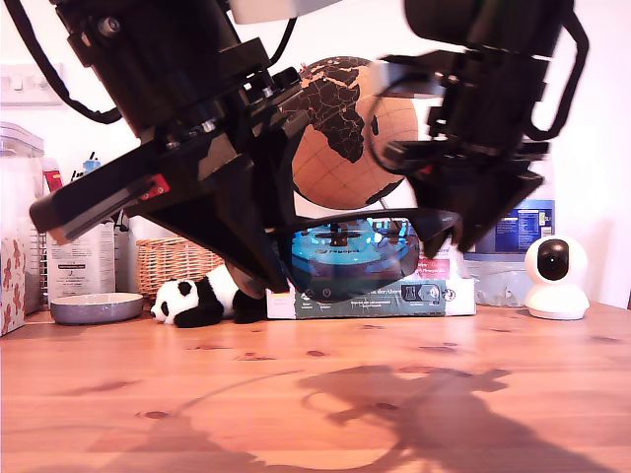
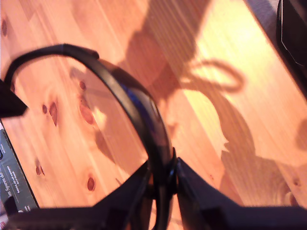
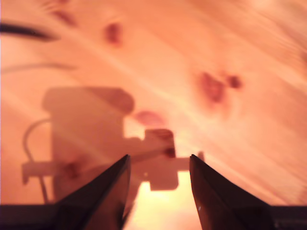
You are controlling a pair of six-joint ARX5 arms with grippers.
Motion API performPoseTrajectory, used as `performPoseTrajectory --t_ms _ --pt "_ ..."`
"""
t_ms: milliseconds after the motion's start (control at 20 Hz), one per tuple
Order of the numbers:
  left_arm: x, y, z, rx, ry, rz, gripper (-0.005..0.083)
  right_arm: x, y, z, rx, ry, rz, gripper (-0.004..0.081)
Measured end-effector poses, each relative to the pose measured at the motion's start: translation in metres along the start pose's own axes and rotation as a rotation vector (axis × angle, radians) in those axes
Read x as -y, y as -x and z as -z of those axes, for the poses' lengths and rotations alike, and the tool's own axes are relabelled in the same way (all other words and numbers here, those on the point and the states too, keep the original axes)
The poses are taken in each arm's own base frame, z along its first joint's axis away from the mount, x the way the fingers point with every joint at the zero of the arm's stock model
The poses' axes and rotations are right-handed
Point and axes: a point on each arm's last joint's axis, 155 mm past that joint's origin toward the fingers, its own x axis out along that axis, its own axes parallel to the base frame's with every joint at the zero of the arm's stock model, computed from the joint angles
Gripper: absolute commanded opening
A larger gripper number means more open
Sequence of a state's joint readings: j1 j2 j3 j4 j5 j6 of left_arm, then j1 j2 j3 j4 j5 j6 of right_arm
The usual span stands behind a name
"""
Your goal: Pick up the sunglasses and open them, then place them back on the table
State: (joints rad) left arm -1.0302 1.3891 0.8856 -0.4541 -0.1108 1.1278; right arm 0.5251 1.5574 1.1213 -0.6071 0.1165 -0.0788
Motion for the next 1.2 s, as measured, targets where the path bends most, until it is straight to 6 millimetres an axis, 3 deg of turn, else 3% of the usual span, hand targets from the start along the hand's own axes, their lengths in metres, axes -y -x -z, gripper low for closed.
performPoseTrajectory --t_ms 100,400,500,600,1000,1200 --pt "0.000 0.000 0.000 -0.002 0.000 -0.001 -0.0019 0.008 -0.001 -0.005 0.020 -0.021 0.009 0.0350" --pt "0.001 0.000 -0.002 0.013 0.059 0.007 -0.0019 0.013 0.004 -0.049 0.198 -0.039 0.025 0.0323" --pt "0.002 0.000 -0.005 0.029 0.100 0.016 -0.0019 0.015 0.004 -0.049 0.198 -0.042 0.028 0.0206" --pt "0.003 0.000 -0.005 0.031 0.135 0.019 -0.0019 0.020 0.004 -0.048 0.194 -0.049 0.035 0.0002" --pt "0.004 0.000 -0.007 0.058 0.368 0.044 -0.0019 0.027 -0.001 -0.017 0.074 -0.064 0.037 -0.0010" --pt "0.000 -0.001 -0.001 0.077 0.521 0.060 -0.0019 0.024 0.000 -0.018 0.079 -0.089 0.018 -0.0010"
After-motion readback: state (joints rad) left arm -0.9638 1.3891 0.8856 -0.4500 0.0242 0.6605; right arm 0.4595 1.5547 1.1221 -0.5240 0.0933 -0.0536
